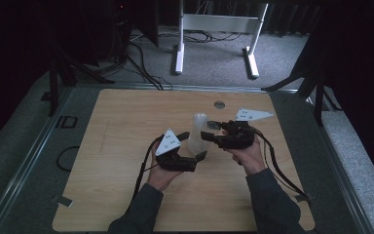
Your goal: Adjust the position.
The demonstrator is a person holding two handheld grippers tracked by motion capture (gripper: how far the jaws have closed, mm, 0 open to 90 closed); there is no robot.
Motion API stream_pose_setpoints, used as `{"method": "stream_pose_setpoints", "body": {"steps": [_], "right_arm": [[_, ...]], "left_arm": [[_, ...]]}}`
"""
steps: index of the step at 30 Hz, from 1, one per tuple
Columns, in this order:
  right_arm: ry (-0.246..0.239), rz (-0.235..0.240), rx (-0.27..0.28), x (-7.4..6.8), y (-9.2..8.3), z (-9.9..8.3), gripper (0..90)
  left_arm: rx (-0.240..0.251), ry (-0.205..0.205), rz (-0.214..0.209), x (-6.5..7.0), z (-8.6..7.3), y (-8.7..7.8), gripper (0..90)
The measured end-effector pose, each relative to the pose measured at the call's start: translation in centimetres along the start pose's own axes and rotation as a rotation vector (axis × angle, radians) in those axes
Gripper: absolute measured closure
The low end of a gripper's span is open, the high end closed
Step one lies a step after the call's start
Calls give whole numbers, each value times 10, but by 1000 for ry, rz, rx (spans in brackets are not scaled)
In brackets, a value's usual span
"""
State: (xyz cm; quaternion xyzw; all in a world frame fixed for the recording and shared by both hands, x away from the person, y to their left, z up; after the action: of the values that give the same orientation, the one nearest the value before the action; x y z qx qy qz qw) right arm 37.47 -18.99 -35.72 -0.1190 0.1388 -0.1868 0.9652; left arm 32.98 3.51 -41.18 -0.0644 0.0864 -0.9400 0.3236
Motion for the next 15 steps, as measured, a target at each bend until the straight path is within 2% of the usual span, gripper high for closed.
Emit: {"method": "stream_pose_setpoints", "body": {"steps": [11,15], "right_arm": [[24,24,24,0,2,0,412],[32,32,30,0,2,0,412]], "left_arm": [[4,-4,21,2,-2,9,86],[13,-11,13,2,-3,12,86]]}}
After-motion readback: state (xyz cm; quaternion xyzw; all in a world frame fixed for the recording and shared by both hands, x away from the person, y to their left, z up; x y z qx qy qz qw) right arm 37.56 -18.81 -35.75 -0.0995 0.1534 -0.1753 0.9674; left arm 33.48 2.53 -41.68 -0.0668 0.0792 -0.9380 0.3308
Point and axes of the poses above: each handheld gripper's, and its own axes: y roughly forward along the jaws, z roughly out of its top, x roughly to its right, the point moved 1 cm from there along y, roughly forward along the jaws, and after that the axes turned 2 degrees about z, right-handed, at the moved point
